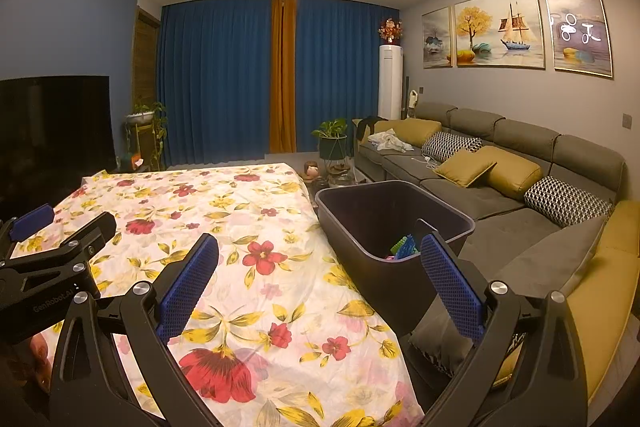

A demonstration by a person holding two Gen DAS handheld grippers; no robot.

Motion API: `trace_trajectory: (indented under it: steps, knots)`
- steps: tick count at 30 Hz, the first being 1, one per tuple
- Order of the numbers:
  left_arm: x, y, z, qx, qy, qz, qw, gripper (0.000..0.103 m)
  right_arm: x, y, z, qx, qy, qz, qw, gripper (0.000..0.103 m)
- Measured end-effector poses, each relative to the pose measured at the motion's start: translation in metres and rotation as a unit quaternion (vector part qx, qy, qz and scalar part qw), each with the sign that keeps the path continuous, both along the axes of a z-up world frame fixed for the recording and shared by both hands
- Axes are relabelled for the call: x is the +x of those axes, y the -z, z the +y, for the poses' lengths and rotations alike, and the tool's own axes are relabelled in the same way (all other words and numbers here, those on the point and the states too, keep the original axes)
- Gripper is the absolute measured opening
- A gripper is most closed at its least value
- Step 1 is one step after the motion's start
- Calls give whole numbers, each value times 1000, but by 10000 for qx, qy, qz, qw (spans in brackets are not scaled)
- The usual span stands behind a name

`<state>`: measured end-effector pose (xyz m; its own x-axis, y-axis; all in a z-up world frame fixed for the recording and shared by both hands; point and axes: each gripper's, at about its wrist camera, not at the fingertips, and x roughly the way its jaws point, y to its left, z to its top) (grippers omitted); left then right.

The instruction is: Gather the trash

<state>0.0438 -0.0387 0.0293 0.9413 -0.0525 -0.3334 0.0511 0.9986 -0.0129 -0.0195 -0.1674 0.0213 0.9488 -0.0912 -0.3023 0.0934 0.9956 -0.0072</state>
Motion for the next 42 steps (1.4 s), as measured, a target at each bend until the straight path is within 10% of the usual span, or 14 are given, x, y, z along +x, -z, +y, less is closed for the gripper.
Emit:
trace_trajectory:
  steps: [42]
  knots:
    - [0,0,-1,6,7,-4,10000,97,-1,-5,1,18,16,-32,10000,97]
